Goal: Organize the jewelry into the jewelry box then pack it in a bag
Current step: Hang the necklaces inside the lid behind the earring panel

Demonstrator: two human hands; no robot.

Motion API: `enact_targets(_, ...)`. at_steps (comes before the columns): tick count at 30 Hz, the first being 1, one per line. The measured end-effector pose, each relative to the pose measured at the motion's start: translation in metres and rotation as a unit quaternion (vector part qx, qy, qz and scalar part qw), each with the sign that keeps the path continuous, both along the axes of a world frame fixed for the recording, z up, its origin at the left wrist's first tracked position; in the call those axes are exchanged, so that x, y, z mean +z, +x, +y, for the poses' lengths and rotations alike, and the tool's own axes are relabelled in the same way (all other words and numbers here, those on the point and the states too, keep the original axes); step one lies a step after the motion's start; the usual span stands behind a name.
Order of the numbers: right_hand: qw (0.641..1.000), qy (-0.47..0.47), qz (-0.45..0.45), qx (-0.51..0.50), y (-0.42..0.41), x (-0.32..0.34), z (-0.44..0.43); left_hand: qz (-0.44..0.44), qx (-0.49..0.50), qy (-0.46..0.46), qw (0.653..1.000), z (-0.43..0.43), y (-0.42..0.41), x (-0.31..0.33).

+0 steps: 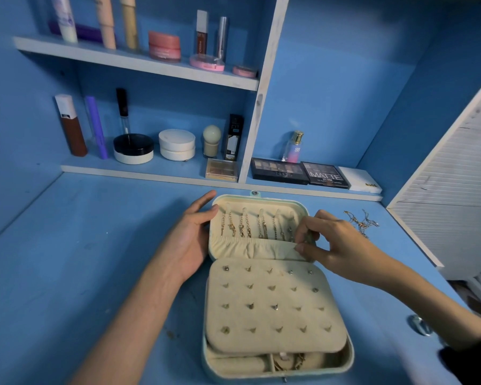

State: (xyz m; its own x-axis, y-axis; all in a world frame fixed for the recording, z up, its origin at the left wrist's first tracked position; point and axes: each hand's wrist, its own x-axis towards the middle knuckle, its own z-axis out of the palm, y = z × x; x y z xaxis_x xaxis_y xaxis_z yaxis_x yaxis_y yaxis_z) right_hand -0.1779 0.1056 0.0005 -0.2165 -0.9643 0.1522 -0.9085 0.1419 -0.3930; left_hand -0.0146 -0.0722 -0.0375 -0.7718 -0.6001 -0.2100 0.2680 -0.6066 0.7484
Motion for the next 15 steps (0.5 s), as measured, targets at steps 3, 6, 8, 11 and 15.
enact_targets(3,1.000,-0.009,0.017,0.013,-0.003,-0.002,-0.001,-0.002,0.001,-0.001,1.000,0.000,0.000,0.000)
enact_targets(6,0.999,-0.020,0.049,0.003,-0.005,-0.007,-0.003,-0.001,0.003,0.000,1.000,0.000,0.000,0.001)
enact_targets(8,0.997,-0.032,0.071,0.001,-0.006,-0.008,-0.005,-0.001,0.003,0.000,1.000,0.000,0.000,0.001)
enact_targets(11,0.995,-0.053,0.078,-0.016,-0.015,-0.003,-0.007,-0.001,0.005,-0.001,1.000,0.000,0.000,0.000)
enact_targets(15,0.991,-0.063,0.060,-0.103,-0.042,0.013,-0.006,-0.003,0.005,0.000,1.000,0.000,0.000,0.000)
